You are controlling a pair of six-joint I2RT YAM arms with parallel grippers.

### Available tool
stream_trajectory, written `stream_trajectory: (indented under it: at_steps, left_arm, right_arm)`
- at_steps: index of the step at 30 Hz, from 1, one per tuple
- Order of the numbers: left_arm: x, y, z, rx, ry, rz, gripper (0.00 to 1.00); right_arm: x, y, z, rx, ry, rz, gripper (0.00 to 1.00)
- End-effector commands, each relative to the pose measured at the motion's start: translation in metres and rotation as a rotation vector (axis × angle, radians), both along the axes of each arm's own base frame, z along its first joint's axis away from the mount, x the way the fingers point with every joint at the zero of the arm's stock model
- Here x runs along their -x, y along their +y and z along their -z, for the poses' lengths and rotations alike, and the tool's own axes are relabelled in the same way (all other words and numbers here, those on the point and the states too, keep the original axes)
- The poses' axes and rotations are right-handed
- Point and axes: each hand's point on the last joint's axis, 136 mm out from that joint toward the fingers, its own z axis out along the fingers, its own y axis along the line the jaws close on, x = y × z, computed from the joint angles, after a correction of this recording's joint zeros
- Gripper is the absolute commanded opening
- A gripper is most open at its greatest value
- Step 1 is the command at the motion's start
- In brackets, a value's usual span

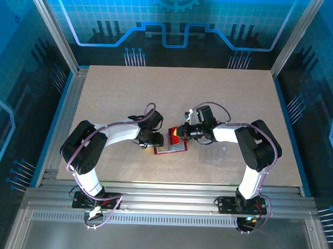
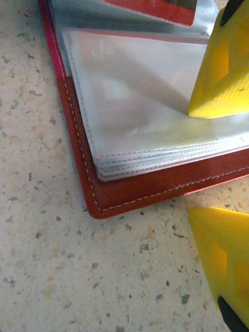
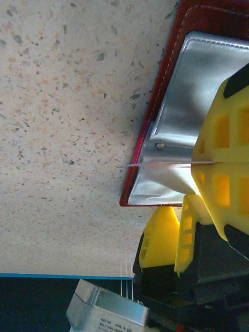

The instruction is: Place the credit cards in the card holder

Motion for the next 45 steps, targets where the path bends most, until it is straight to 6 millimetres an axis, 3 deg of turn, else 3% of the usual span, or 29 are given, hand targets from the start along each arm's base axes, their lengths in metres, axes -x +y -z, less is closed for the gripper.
stream_trajectory:
  at_steps: [1,33,34,45]
  left_arm:
    - [0.014,0.003,0.022,-0.019,0.049,0.009,0.49]
    - [0.015,0.0,0.024,-0.003,0.055,0.005,0.47]
    - [0.015,0.0,0.024,-0.002,0.056,0.004,0.47]
    - [0.018,0.001,0.027,-0.004,0.064,-0.001,0.46]
  right_arm:
    - [-0.009,0.015,-0.008,-0.028,-0.029,-0.014,0.0]
    - [0.004,0.015,0.001,0.033,-0.03,-0.028,0.0]
    - [0.01,0.01,0.009,0.047,-0.011,-0.024,0.0]
    - [0.02,0.007,0.009,0.015,0.003,0.022,0.0]
